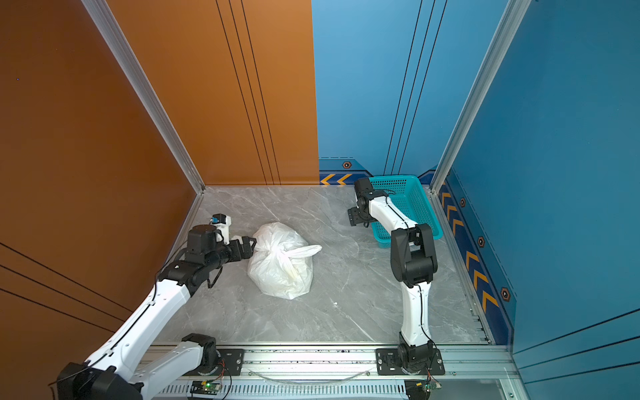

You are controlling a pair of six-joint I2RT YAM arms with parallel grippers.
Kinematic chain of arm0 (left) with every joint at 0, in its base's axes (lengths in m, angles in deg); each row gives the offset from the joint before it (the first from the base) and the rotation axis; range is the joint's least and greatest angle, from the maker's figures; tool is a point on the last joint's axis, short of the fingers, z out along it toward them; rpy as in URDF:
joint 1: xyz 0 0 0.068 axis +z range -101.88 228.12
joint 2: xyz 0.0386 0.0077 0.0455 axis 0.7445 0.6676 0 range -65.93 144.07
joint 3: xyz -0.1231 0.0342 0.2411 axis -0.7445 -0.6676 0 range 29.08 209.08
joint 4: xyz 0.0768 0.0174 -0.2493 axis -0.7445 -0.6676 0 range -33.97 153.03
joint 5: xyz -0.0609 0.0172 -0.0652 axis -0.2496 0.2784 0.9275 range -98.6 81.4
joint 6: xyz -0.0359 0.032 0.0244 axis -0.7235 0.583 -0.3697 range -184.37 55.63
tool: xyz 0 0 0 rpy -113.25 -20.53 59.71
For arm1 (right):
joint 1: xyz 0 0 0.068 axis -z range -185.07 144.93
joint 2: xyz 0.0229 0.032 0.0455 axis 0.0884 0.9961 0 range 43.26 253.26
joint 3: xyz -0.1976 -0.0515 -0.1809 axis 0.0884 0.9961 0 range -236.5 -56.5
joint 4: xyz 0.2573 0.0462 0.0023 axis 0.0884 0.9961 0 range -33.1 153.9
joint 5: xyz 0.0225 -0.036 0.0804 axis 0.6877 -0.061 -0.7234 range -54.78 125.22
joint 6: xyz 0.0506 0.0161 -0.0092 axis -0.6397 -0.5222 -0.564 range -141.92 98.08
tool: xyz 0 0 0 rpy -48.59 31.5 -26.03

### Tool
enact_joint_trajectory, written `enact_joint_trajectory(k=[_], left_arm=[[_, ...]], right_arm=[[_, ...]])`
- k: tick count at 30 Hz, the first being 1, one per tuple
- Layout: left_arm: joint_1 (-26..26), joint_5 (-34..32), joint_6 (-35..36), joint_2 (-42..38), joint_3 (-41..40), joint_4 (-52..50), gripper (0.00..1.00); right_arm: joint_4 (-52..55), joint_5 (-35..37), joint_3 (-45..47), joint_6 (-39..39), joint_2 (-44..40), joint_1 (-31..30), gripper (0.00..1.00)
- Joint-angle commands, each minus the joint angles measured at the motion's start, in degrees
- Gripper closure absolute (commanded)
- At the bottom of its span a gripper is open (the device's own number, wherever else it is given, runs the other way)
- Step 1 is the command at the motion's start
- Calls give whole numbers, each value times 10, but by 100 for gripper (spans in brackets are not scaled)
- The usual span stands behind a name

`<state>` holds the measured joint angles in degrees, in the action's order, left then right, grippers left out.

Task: Untie the knot of the plastic bag and take out the fruit
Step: Move the basket to the top-right of the table, then move the plastic bag to the bottom-center of the table.

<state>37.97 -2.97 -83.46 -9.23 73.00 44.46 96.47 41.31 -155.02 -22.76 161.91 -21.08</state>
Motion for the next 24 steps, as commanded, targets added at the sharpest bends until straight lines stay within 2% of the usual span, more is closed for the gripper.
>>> enact_joint_trajectory(k=[1, 6, 11, 15, 16, 20, 24], left_arm=[[0, 3, 8, -16, -8, -26, 2], [-1, 3, 8, -40, -13, -56, 2], [-1, 3, -3, -66, -33, -69, 2], [-2, 2, -10, -88, -45, -81, 2], [-2, 1, -11, -94, -47, -85, 2], [-2, -2, -11, -112, -53, -99, 2], [-3, 2, -14, -126, -57, -108, 2]], right_arm=[[16, 7, 23, 10, -89, -46, 9], [43, -18, 28, 2, -144, -115, 6], [67, -62, -10, -24, -143, -196, 5], [67, -117, -40, -60, -112, -238, 5], [67, -126, -64, -69, -100, -265, 5], [67, -121, -104, -85, -50, -307, 5], [67, -105, -144, -100, -7, -324, 6]])
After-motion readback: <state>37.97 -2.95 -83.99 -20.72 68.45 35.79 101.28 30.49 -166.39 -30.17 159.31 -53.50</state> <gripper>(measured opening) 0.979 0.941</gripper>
